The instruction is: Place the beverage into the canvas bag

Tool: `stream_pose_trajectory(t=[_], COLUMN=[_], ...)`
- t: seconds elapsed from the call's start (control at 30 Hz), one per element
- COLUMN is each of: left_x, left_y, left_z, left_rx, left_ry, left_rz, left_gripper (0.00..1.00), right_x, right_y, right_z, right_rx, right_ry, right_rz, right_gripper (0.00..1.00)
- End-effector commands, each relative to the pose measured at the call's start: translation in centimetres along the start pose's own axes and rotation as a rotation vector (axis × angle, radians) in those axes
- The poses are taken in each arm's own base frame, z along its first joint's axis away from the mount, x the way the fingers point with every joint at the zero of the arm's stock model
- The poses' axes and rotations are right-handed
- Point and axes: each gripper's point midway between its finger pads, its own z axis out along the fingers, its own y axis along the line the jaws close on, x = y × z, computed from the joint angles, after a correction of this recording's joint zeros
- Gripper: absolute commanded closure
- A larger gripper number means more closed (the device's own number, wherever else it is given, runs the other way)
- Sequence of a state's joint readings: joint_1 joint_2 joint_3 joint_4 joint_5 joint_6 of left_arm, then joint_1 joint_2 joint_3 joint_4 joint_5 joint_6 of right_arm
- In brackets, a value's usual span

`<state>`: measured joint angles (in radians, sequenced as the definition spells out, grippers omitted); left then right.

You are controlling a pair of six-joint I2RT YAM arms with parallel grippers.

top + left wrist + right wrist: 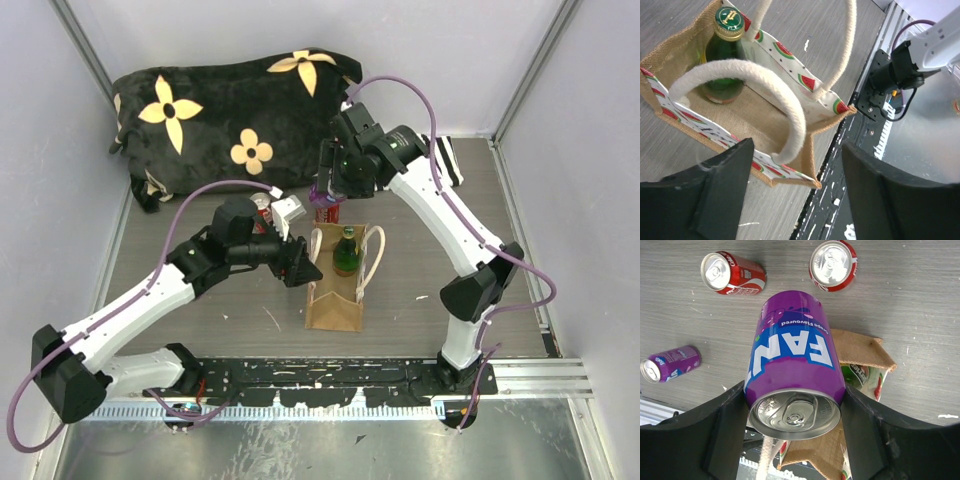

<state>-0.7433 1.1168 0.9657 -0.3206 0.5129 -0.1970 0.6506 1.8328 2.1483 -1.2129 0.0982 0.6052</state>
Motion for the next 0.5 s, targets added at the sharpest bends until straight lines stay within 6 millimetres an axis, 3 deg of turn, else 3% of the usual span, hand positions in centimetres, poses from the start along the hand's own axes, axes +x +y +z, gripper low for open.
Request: stream_pose_trajectory(t=[0.0,0.13,0.2,0.47], left_x=[-1.4,-1.8,-1.6,0.8], left_y=[0.9,0.9,0.8,1.4], left_z=[1.9,2.3,1.8,-0.7], left_rx=[-0.011,-0.005,-0.014,-0.098], left_ry=[-0.079,-0.094,-0.092,-0.090], left_rz=[-0.005,-0.020,-0.017,-0.031], left_gripper=[0.28,0.63,0.73,0.72], right_x=[-3.2,-2.4,-2.1,0.7], right_y=[1.1,0.6,0.5,0.8], right_z=[-5.7,-6.4,-6.8,-6.7], right_rx=[-0.106,-0.105,-0.111,-0.128], right_ry=[-0.190,-0.187,-0.183,-0.105], right_rz=[0.062,0.069,0.071,0.045], right_gripper=[0.99,0.99,0.99,0.99])
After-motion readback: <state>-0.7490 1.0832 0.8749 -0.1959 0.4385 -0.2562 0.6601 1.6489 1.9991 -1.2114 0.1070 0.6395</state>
